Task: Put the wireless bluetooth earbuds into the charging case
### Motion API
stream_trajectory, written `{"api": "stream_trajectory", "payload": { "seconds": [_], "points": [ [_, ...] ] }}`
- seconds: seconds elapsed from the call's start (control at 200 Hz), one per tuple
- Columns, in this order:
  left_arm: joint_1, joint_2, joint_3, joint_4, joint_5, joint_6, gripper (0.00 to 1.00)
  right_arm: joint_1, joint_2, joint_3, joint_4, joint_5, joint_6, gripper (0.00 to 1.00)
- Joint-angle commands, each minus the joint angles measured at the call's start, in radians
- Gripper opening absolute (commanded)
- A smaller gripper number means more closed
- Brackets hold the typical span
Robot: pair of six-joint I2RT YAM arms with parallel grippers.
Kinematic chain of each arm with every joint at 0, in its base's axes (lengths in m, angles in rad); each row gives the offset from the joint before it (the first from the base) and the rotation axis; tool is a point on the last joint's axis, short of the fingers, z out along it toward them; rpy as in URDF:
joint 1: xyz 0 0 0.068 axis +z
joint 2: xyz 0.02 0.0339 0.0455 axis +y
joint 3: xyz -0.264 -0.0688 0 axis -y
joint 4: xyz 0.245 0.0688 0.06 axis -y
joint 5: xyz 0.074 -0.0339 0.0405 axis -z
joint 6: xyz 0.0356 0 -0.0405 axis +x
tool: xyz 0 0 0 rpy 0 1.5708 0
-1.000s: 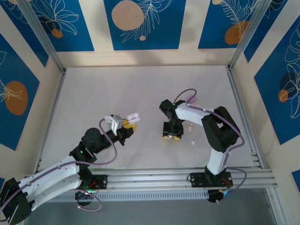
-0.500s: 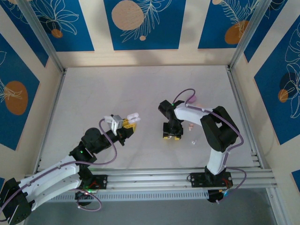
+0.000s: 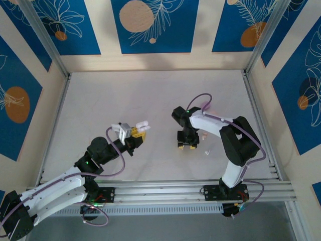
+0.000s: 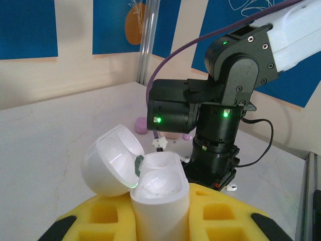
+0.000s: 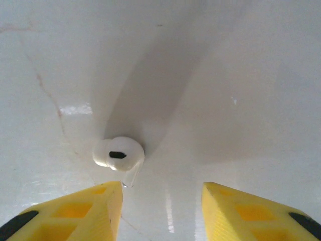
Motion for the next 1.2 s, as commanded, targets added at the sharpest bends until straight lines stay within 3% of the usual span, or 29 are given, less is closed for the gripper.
{"api": "stream_trajectory", "payload": {
  "seconds": [0.0,0.155,0.505,1.16,1.196],
  "points": [
    [-0.008,-0.009,0.03,0.046,0.011,-0.01,0.05,0.005,-0.032,0.026,-0.009,0.018,-0.046,0.47],
    [-0.007,0.0,0.028,0.056,0.012,-0.009,0.05,0.005,0.023,0.083,-0.025,-0.001,-0.02,0.5],
    [-0.007,-0.013,0.026,0.047,0.008,-0.001,0.06,0.008,0.115,0.112,0.0,-0.013,0.024,0.46],
    [-0.008,-0.018,0.022,0.043,0.006,-0.006,0.06,0.012,0.164,0.103,0.032,0.0,-0.01,0.33],
    [-0.007,-0.018,0.022,0.043,0.006,-0.007,0.06,0.011,0.162,0.102,0.034,0.003,-0.018,0.29]
  ]
}}
